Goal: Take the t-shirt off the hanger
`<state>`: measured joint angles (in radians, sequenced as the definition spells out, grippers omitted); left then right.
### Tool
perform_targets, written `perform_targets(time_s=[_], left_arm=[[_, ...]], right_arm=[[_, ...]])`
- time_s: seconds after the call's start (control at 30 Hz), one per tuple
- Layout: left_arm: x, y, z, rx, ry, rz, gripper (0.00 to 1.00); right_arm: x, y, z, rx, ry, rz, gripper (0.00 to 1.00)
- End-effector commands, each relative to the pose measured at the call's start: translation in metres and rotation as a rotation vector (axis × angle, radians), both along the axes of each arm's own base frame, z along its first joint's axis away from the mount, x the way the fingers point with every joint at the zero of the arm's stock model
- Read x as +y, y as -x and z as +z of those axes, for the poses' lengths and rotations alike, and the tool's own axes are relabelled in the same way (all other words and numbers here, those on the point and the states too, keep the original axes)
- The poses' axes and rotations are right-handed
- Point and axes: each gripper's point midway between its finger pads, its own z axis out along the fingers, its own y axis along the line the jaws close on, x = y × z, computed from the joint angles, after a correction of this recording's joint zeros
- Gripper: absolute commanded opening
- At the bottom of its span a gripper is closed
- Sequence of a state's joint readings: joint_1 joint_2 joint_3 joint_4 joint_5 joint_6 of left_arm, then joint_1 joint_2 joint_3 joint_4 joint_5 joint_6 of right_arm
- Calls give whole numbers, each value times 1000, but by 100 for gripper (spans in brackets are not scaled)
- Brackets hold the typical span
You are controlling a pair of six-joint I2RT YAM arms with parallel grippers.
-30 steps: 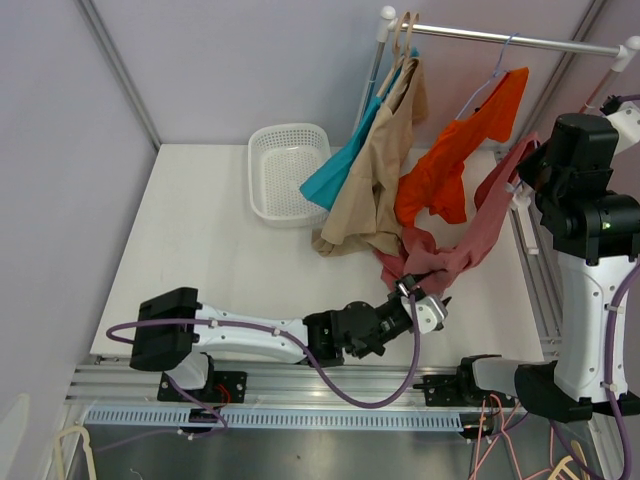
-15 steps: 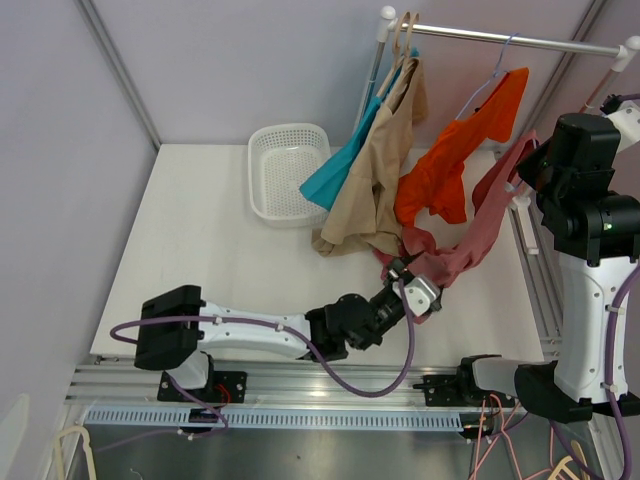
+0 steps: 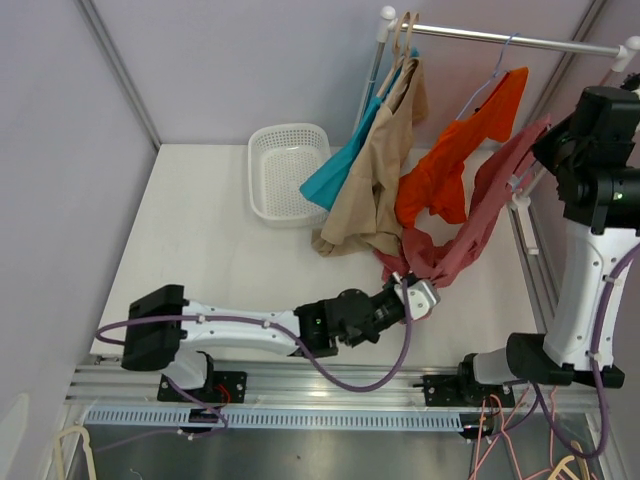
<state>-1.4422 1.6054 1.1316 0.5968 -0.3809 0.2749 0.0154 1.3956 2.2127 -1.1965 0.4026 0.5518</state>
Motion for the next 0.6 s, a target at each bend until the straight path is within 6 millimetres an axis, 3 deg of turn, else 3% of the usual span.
perform_targets(time_s=[0.0, 0.03, 0.07, 0.1, 0.13, 0.17, 0.2, 0.23, 0.3, 0.37, 0.47, 0.57], left_arm=[[36, 32, 28, -50, 78, -45, 1], [45, 45, 33, -85, 103, -55, 1], [53, 52, 44, -93, 128, -56, 1], [71, 57, 69, -93, 186, -54, 0], [77, 68, 70, -89, 162, -78, 1], [84, 76, 81, -89, 182, -115, 0], [101, 81, 98, -85, 229, -135, 1], [105, 88, 103, -75, 246, -164, 0], [113, 85, 107, -68, 258, -151, 1], [109, 74, 99, -70, 224, -91, 0], [101, 75, 81, -52, 193, -93, 1], [97, 66, 90, 8, 235, -91, 1]], right_arm=[[-16, -13, 24, -89, -68, 26, 0], [-41, -19, 16, -78, -97, -20, 0], [-36, -27, 8, -67, -157, 49, 0], [-38, -33, 2, -67, -218, 74, 0], [-56, -37, 3, -99, -253, 57, 0], [-60, -45, -14, -78, -311, 76, 0], [-50, -54, -7, -131, -376, 161, 0], [-56, -57, -10, -138, -409, 169, 0], [-47, -63, -9, -148, -462, 238, 0], [-41, -66, -3, -164, -491, 278, 0], [-35, -65, 6, -194, -495, 316, 0], [-32, -60, 4, -165, -466, 323, 0]])
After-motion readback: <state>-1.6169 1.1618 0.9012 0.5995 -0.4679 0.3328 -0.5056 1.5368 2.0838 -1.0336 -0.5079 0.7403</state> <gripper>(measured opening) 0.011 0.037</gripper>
